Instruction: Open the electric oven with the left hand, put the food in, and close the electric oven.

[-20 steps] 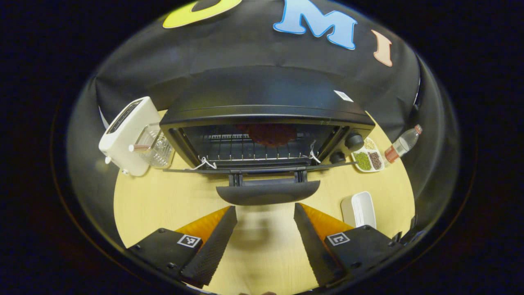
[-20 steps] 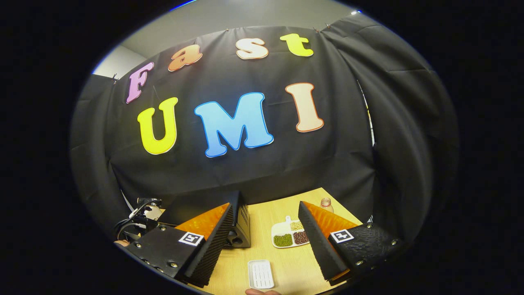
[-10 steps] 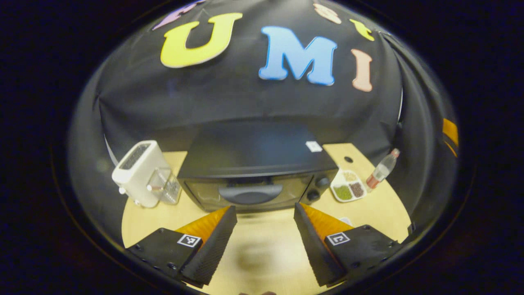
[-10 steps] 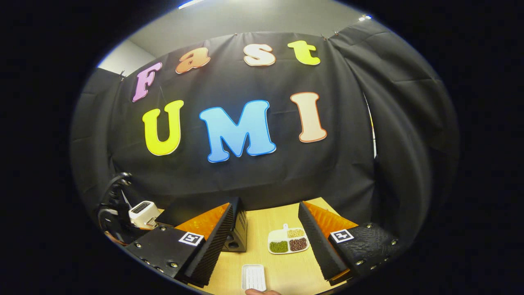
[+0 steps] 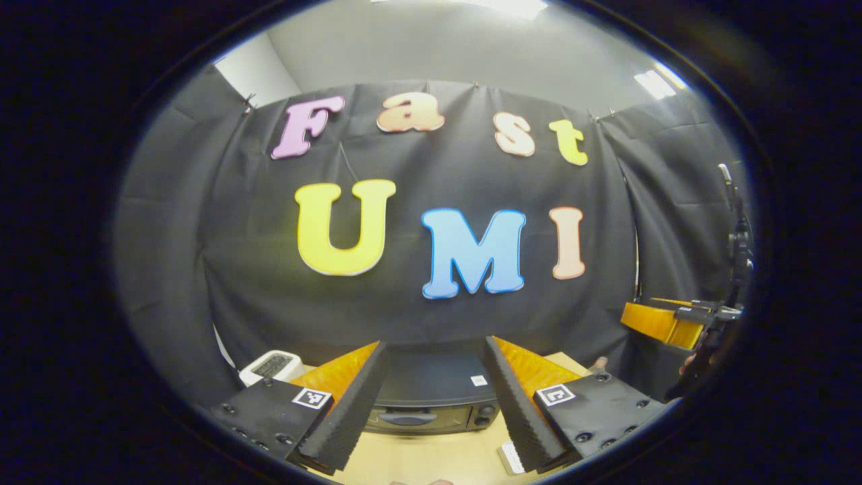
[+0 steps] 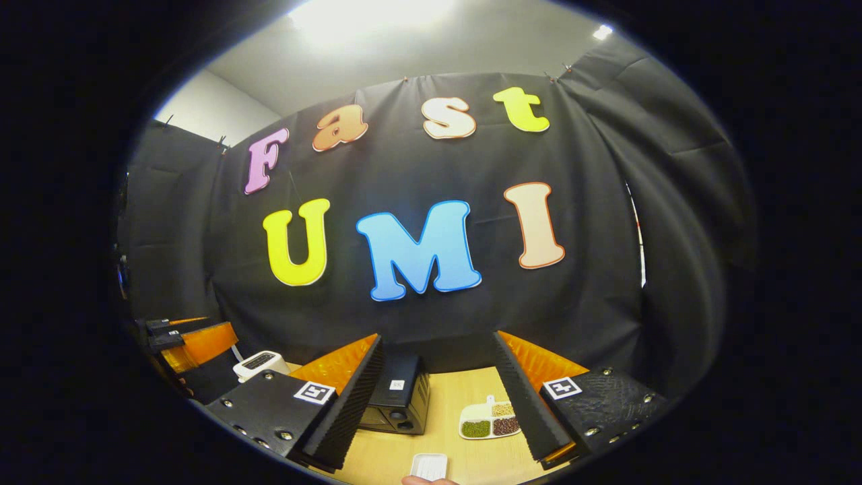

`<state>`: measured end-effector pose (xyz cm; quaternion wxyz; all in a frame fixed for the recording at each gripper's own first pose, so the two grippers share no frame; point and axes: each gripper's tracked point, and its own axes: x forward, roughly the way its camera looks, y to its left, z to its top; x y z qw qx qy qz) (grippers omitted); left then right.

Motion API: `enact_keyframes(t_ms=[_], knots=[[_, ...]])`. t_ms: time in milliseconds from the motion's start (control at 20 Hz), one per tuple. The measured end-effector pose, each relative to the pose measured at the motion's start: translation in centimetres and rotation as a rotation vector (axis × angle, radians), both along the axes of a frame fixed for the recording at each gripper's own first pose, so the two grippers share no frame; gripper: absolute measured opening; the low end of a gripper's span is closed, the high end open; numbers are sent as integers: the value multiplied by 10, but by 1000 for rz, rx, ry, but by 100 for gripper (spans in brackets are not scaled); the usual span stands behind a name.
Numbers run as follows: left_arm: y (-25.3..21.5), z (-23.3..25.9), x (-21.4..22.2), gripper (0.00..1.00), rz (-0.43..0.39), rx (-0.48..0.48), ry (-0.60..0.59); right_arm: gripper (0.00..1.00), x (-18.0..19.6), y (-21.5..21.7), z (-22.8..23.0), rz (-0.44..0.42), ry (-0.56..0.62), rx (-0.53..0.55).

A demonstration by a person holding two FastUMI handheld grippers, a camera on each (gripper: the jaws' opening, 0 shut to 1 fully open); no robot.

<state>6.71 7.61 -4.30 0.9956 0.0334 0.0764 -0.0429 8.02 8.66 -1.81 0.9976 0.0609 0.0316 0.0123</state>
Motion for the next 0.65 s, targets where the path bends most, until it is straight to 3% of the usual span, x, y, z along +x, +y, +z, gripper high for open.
enact_keyframes(t_ms=[200, 300, 450, 650], knots=[[-2, 53, -19, 98, -22, -26, -84, 100, -24, 9, 30, -22, -28, -11], [2, 68, -33, 98, -35, -64, -74, 96, -41, 15, 42, -40, -37, -10], [14, 80, -51, 92, -51, -92, -83, 96, -62, 25, 63, -56, -75, -25], [20, 80, -73, 92, -88, -89, -83, 96, -91, 43, 64, -75, -77, -21]])
